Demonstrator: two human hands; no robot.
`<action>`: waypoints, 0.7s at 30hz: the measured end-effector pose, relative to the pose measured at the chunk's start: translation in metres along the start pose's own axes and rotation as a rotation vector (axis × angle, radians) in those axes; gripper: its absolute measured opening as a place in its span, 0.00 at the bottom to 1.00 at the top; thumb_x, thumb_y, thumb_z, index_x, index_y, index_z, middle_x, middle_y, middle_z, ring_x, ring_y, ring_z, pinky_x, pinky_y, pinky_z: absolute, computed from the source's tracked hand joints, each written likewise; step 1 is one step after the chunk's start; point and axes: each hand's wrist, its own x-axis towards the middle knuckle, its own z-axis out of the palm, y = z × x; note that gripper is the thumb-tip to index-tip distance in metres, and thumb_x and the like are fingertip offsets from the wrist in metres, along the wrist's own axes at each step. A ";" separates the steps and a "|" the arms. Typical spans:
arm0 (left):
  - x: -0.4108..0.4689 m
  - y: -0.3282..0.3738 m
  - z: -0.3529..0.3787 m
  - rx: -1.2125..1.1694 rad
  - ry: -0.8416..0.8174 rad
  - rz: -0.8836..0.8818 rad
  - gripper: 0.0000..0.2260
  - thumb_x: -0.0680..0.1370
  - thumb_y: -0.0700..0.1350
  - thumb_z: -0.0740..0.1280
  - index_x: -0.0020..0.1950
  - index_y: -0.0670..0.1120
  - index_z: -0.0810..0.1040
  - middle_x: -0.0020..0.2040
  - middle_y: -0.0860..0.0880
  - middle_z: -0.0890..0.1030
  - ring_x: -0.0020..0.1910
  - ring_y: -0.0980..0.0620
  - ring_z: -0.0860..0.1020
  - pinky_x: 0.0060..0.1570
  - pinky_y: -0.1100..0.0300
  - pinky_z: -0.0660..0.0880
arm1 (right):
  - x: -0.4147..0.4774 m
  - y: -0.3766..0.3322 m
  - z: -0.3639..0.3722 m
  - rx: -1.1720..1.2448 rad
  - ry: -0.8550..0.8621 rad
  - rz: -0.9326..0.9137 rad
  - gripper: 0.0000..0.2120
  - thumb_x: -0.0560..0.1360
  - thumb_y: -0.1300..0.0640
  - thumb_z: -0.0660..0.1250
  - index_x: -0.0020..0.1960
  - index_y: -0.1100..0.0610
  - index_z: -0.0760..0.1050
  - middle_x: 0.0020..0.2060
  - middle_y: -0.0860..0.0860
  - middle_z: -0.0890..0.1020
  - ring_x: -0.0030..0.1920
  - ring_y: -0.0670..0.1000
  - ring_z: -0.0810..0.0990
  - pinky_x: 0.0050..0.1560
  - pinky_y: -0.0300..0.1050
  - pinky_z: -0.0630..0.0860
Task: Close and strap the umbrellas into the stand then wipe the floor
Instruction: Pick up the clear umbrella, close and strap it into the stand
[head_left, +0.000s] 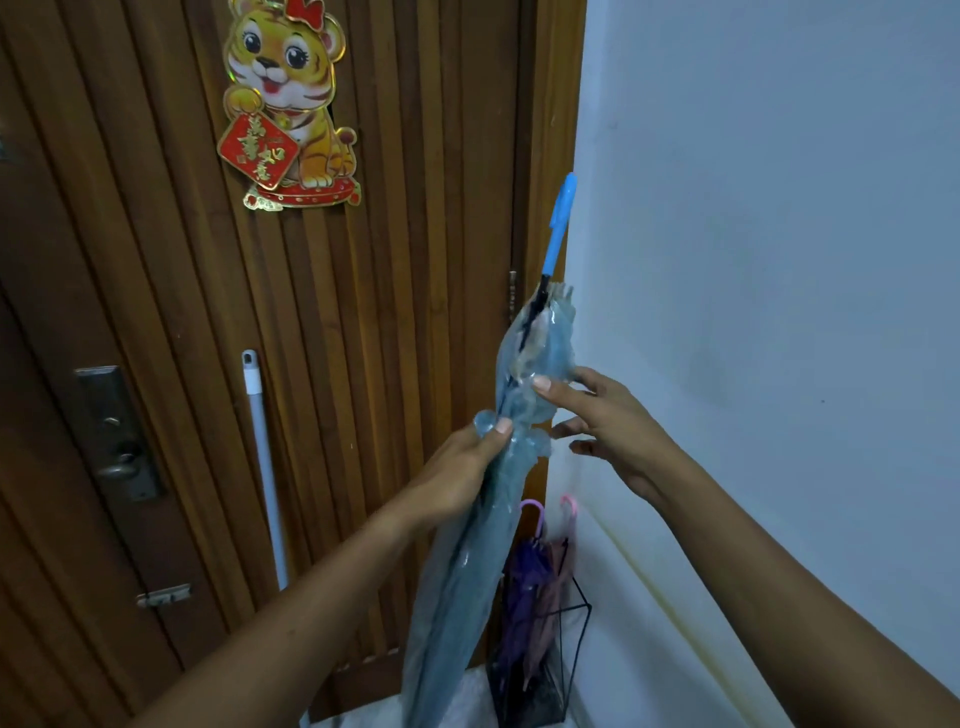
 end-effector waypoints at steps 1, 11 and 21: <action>0.004 -0.003 0.002 0.041 -0.036 -0.001 0.18 0.83 0.60 0.56 0.59 0.54 0.81 0.54 0.53 0.85 0.55 0.54 0.83 0.64 0.47 0.75 | 0.002 0.001 -0.005 0.003 0.020 -0.024 0.20 0.71 0.43 0.75 0.60 0.48 0.79 0.44 0.48 0.85 0.36 0.47 0.79 0.42 0.44 0.72; 0.072 -0.038 0.003 0.102 0.023 0.116 0.10 0.83 0.47 0.64 0.58 0.48 0.83 0.53 0.51 0.86 0.52 0.55 0.83 0.52 0.55 0.79 | 0.064 0.056 -0.029 -0.066 0.088 -0.176 0.10 0.75 0.63 0.74 0.55 0.59 0.79 0.44 0.56 0.86 0.43 0.52 0.86 0.46 0.51 0.84; 0.205 -0.119 0.016 -0.196 -0.102 -0.033 0.09 0.79 0.41 0.69 0.58 0.49 0.83 0.49 0.58 0.86 0.51 0.64 0.83 0.43 0.73 0.74 | 0.185 0.138 -0.068 -0.223 0.163 -0.125 0.13 0.73 0.68 0.74 0.50 0.53 0.79 0.43 0.48 0.86 0.39 0.48 0.85 0.46 0.46 0.83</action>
